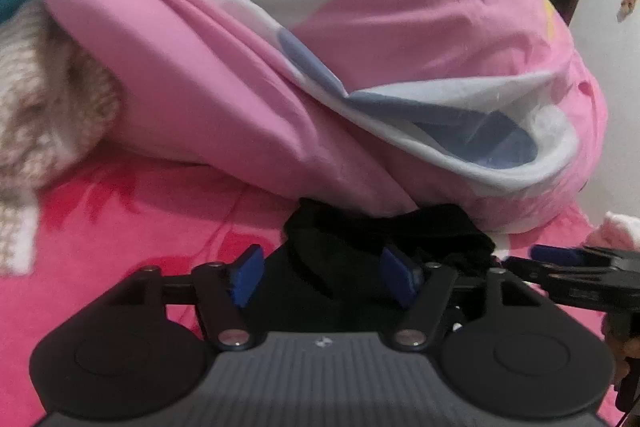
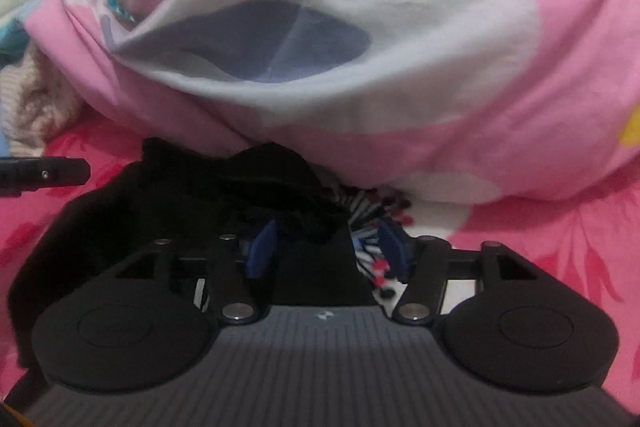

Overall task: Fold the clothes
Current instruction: 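Lower the black garment onto the bedspread and open both grippers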

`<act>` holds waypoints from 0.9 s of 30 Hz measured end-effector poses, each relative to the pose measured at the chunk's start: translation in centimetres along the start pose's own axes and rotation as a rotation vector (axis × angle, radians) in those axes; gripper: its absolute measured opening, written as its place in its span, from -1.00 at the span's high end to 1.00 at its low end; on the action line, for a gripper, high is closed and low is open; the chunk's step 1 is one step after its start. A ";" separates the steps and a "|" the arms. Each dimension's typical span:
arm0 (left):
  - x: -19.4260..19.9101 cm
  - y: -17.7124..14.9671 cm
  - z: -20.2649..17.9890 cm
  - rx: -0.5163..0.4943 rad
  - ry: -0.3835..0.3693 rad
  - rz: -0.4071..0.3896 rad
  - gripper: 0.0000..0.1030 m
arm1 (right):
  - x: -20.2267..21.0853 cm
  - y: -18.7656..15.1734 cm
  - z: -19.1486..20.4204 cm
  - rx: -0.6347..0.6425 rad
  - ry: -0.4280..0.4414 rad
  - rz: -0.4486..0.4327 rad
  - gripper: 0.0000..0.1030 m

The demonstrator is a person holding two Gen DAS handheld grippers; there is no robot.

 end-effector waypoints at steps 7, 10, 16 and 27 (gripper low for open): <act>12.0 3.3 -0.7 0.033 -0.107 -0.089 -0.41 | 13.3 -1.6 -1.8 -0.143 0.098 -0.127 -0.46; 19.9 4.0 -1.5 -0.008 -0.185 -0.159 -0.41 | 20.0 -2.7 -2.5 -0.210 0.176 -0.165 -0.47; 30.5 0.9 -2.3 -0.084 -0.252 -0.149 -0.46 | 31.4 -6.6 -2.4 -0.358 0.375 -0.213 -0.47; 16.9 -18.2 0.0 -0.042 -0.021 0.234 0.14 | 24.5 -15.7 3.1 -0.568 0.380 -0.058 -0.31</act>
Point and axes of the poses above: each gripper's, at about its wrist camera, not at the fingertips, and x roughly against the way its jaws point, z to its left, y to its top, the point moved 4 cm from there along -x, roughly the way its jaws point, and after that the axes turned 8 degrees about x, right-handed, at the moved point
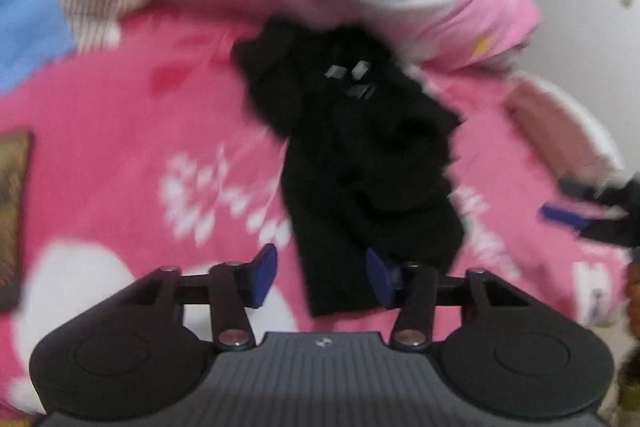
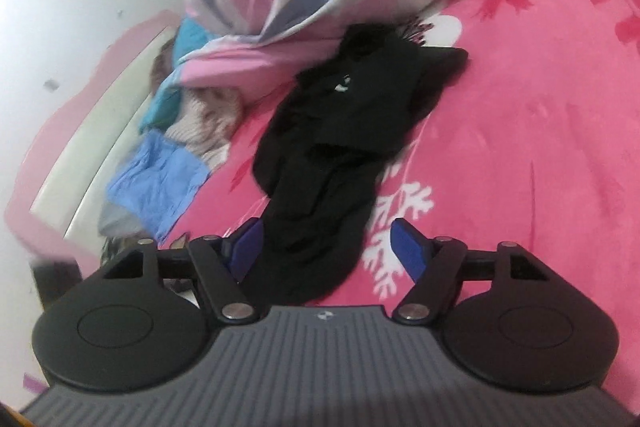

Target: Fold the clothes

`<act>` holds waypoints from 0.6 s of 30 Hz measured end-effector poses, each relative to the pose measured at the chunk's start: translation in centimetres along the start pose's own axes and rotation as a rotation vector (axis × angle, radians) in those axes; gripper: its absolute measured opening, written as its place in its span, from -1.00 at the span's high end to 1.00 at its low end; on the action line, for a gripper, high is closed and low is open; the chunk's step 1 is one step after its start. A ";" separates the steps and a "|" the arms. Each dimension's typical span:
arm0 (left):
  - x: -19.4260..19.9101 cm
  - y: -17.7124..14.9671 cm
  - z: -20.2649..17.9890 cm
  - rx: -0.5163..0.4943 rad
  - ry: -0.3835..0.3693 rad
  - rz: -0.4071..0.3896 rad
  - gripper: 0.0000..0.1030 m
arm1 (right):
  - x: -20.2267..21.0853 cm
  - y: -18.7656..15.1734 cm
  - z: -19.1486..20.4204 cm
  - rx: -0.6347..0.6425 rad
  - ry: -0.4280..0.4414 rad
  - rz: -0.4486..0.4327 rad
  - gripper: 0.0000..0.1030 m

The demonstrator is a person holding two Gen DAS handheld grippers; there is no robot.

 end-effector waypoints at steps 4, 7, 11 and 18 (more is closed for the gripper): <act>-1.9 -1.1 0.1 -0.012 0.029 -0.070 0.31 | -2.5 1.9 0.4 0.032 -0.041 -0.043 -0.24; -2.4 -1.2 -0.2 -0.084 0.046 -0.120 0.74 | -4.9 3.3 0.9 0.130 -0.113 -0.048 -0.06; -2.8 -1.2 -0.4 -0.155 0.024 -0.181 0.81 | -8.9 4.2 2.9 0.405 -0.212 -0.044 -0.03; -4.4 -1.6 1.4 -0.143 -0.084 -0.257 0.79 | -14.2 5.1 2.6 0.593 -0.290 0.018 0.90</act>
Point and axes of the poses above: each gripper's, at about its wrist camera, not at the fingertips, and x roughly against the way its jaws point, z to its left, y to its top, the point moved 4 cm from there along -x, roughly the way its jaws point, and after that the axes turned 8 degrees about x, right-handed, at the moved point
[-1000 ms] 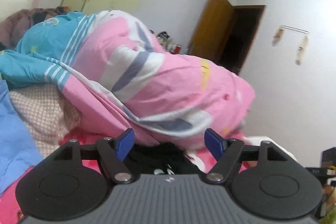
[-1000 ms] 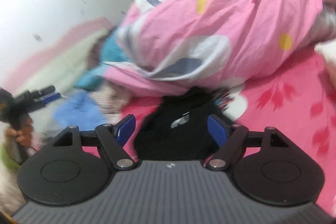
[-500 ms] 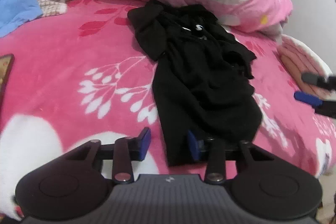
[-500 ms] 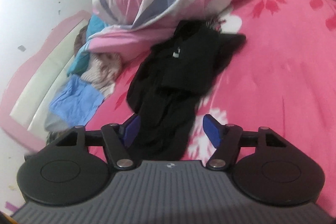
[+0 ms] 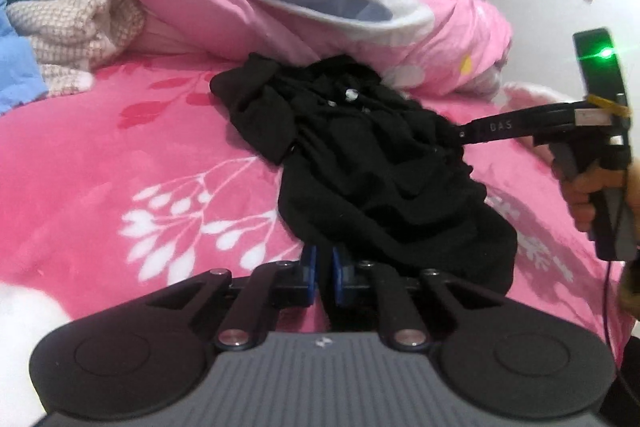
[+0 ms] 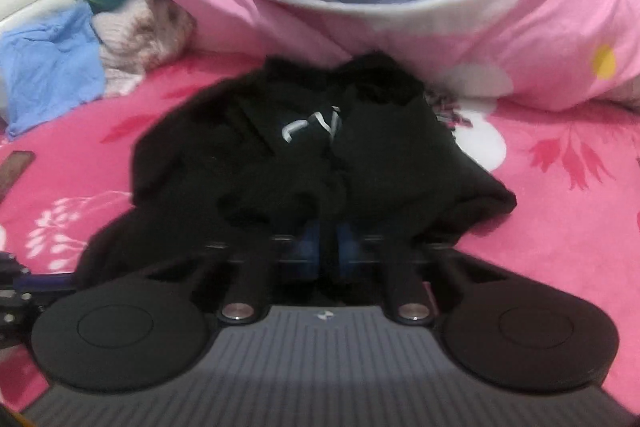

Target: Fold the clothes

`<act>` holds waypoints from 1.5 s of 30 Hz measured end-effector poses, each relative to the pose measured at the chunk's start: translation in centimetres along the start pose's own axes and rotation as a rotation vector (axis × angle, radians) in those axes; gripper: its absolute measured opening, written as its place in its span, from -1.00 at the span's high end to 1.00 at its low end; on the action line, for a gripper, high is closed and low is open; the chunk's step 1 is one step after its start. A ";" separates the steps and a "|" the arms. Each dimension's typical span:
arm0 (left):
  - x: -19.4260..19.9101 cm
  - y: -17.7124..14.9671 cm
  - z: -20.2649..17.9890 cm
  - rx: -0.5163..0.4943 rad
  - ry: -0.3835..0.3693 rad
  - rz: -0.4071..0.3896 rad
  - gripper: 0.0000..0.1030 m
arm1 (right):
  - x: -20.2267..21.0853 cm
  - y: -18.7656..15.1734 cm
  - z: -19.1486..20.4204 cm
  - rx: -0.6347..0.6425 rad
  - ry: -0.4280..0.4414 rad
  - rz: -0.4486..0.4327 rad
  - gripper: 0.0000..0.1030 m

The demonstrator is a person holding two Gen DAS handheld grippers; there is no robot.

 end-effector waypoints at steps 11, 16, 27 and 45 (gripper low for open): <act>-0.4 0.4 1.6 0.133 -0.089 0.009 0.74 | 4.0 8.8 -11.4 -0.257 -0.048 -0.195 0.91; -0.6 0.8 2.7 0.217 -0.134 0.046 0.74 | 3.4 12.9 -20.4 -0.409 -0.211 -0.251 0.91; -0.6 0.9 2.7 0.225 -0.146 0.051 0.69 | -7.1 7.5 -29.2 -0.666 -0.434 0.085 0.77; -0.4 0.6 1.7 0.198 -0.099 0.018 0.70 | -6.1 12.2 8.2 0.248 0.277 0.133 0.03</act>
Point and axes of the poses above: each gripper's, at about its wrist camera, not at the fingertips, and x roughly against the way its jaws point, z to its left, y to its top, the point moved 4 cm from there along -x, roughly the way its jaws point, and after that the axes turned 8 degrees about x, right-handed, at the moved point
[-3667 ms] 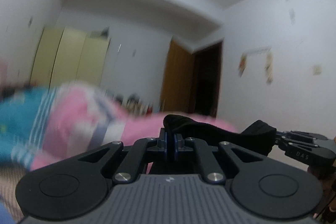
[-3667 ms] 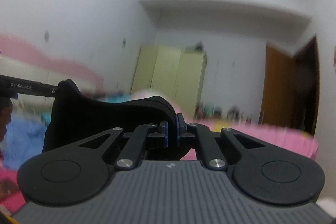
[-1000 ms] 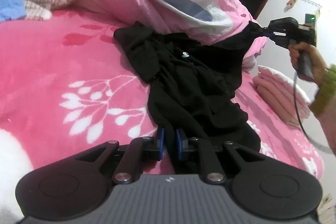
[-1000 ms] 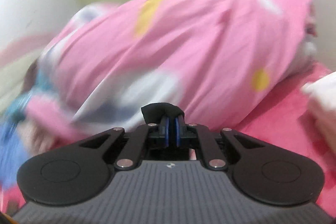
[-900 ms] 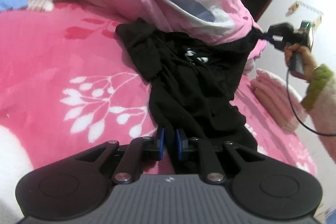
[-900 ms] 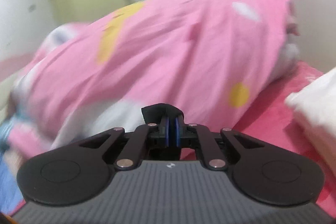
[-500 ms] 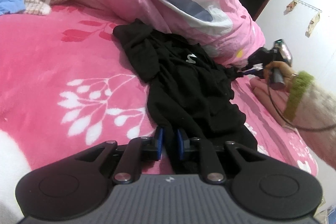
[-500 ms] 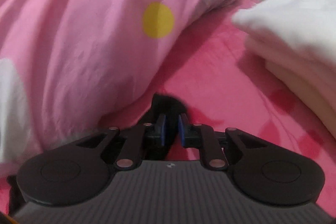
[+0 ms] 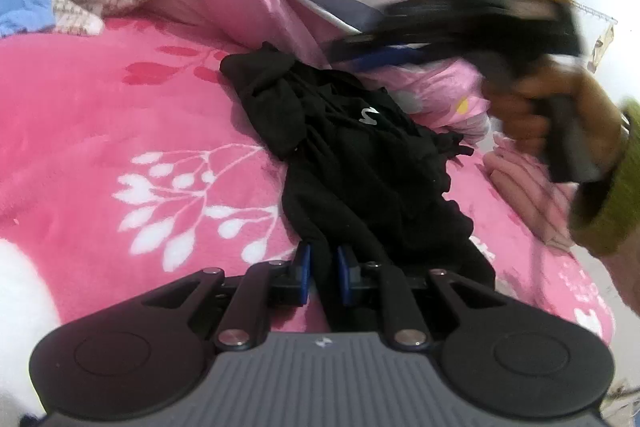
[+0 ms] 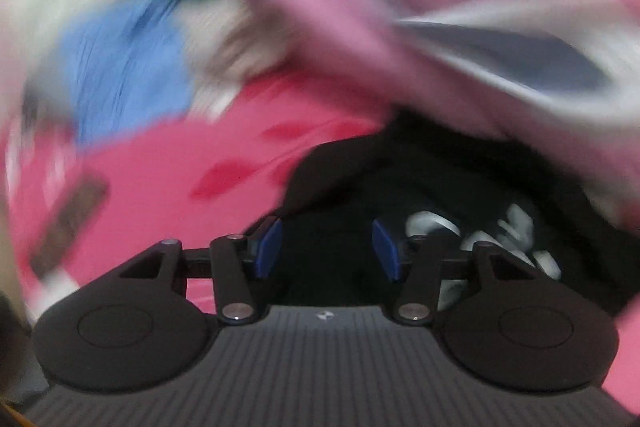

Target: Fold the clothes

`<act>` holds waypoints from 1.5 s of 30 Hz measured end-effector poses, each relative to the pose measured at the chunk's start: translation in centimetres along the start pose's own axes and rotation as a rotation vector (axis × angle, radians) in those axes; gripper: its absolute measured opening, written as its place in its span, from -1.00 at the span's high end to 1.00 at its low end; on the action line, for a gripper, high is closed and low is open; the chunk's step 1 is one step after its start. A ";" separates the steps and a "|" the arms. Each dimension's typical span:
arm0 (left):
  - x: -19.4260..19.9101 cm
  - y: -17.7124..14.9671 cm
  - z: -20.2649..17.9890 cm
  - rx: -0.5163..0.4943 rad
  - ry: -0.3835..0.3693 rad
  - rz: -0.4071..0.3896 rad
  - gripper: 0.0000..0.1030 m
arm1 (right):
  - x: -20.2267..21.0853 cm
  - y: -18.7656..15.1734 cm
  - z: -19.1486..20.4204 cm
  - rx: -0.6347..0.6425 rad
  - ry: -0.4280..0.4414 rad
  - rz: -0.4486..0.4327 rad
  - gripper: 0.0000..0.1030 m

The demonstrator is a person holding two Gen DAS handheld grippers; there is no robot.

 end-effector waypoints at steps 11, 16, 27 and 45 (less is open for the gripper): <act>0.3 0.1 0.8 0.082 -0.019 0.016 0.74 | -10.1 1.2 2.7 0.133 -0.109 0.214 0.81; 0.7 0.1 1.1 0.116 -0.040 0.031 0.74 | -7.1 5.2 1.0 -0.047 -0.062 0.070 0.82; 0.6 0.5 2.1 0.215 -0.091 0.060 0.74 | -12.3 13.5 -2.2 -0.332 0.097 -0.171 0.81; 0.7 1.0 2.5 0.249 -0.117 0.074 0.69 | 3.3 4.4 -9.1 -0.552 0.126 -0.286 0.01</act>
Point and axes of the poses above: each gripper's, at about its wrist camera, not at the fingertips, and x roughly against the way its jaws point, z to its left, y to its top, the point moved 4 cm from there along -x, roughly the way its jaws point, and after that the axes turned 8 degrees about x, right-handed, at the moved point
